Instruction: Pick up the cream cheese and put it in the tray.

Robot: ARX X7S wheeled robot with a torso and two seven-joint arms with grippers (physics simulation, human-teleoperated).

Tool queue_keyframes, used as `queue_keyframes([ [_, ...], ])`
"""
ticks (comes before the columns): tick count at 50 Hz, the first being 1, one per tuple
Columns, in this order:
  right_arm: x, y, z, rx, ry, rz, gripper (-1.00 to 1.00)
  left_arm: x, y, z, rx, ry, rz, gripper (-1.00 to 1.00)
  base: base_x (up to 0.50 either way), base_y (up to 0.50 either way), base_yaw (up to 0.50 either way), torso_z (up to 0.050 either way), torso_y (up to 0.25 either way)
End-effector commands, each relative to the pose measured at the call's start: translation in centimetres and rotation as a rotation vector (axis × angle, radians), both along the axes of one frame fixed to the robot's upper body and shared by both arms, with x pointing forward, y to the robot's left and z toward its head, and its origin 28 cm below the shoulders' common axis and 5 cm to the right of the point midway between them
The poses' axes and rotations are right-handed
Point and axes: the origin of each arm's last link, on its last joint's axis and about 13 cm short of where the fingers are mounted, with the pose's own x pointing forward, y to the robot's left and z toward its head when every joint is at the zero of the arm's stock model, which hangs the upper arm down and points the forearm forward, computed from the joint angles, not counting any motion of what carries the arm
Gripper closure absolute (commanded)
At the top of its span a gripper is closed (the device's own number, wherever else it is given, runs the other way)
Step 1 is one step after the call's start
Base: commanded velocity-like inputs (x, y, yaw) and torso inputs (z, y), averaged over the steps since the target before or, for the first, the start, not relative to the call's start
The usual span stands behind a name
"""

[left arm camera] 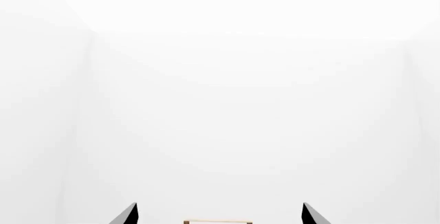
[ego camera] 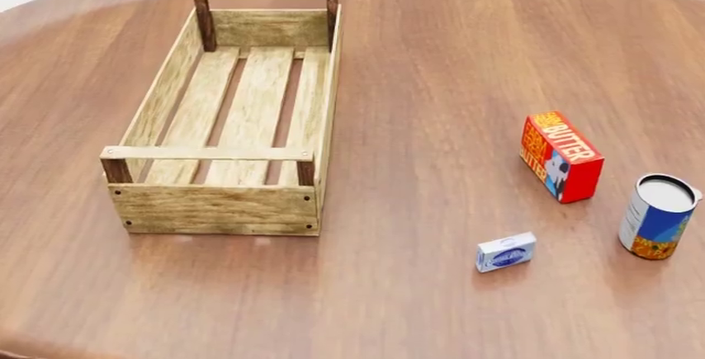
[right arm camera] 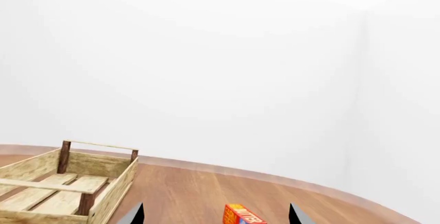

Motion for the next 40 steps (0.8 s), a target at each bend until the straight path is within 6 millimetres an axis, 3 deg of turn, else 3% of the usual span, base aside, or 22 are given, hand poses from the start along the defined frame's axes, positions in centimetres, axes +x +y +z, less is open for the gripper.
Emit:
queue_keyframes([
  [1, 0.02, 0.05, -0.04, -0.007, 0.001, 0.002, -1.0, 0.03, 0.01, -0.04, -0.001, 0.0, 0.0, -1.0, 0.17, 0.0, 0.0, 0.0, 0.0],
  [18, -0.06, 0.3, -0.11, -0.041, -0.01, -0.018, -1.0, -0.03, 0.0, -0.05, 0.004, 0.004, 0.001, -1.0, 0.17, 0.03, 0.0, 0.0, 0.0],
  [40, 0.0, 0.28, -0.17, -0.043, -0.009, -0.019, -1.0, -0.01, -0.04, -0.02, 0.005, 0.004, 0.001, -1.0, 0.16, 0.24, 0.0, 0.0, 0.0],
])
